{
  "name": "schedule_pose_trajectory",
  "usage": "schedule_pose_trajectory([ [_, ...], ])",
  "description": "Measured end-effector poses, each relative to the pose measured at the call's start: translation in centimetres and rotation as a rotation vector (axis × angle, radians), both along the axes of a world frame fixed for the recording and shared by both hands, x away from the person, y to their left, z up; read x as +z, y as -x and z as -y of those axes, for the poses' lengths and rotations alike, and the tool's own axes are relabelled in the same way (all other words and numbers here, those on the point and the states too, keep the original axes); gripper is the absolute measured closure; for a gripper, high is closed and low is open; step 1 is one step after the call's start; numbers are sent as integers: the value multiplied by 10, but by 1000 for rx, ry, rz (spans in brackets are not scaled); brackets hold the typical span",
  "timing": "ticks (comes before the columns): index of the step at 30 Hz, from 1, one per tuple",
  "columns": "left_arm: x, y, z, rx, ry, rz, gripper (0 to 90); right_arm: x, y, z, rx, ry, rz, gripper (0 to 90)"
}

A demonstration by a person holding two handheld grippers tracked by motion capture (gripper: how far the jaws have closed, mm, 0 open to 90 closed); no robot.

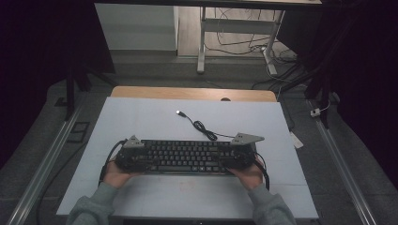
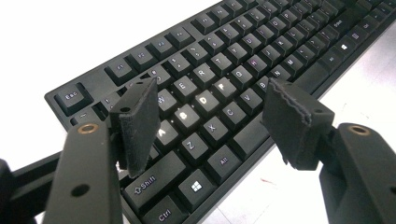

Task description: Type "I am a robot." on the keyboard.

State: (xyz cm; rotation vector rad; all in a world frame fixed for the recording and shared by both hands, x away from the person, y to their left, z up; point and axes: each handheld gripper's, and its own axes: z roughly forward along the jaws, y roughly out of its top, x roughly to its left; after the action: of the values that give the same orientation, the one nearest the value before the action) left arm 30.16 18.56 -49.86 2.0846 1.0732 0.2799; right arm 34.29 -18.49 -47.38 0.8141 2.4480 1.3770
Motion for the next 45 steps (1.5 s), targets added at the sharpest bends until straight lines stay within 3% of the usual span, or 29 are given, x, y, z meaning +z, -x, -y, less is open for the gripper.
schedule_pose_trajectory([
  [8,-1,-1,2,-3,-9,-6,350,-2,-4,-19,38,27,-13,520],
  [15,-1,-1,2,-9,-14,-10,345,-7,-8,-37,68,46,-25,589],
  [20,-2,-1,3,-12,-17,-10,345,-9,-12,-47,76,60,-40,684],
  [27,-1,-1,2,-13,-15,-11,345,-14,-21,-57,104,83,-64,894],
  [37,-1,-1,3,-14,-18,-9,345,-25,-29,-77,109,136,-62,898],
  [45,-2,-1,2,-15,-17,-10,345,-35,-36,-81,91,148,-71,898],
])
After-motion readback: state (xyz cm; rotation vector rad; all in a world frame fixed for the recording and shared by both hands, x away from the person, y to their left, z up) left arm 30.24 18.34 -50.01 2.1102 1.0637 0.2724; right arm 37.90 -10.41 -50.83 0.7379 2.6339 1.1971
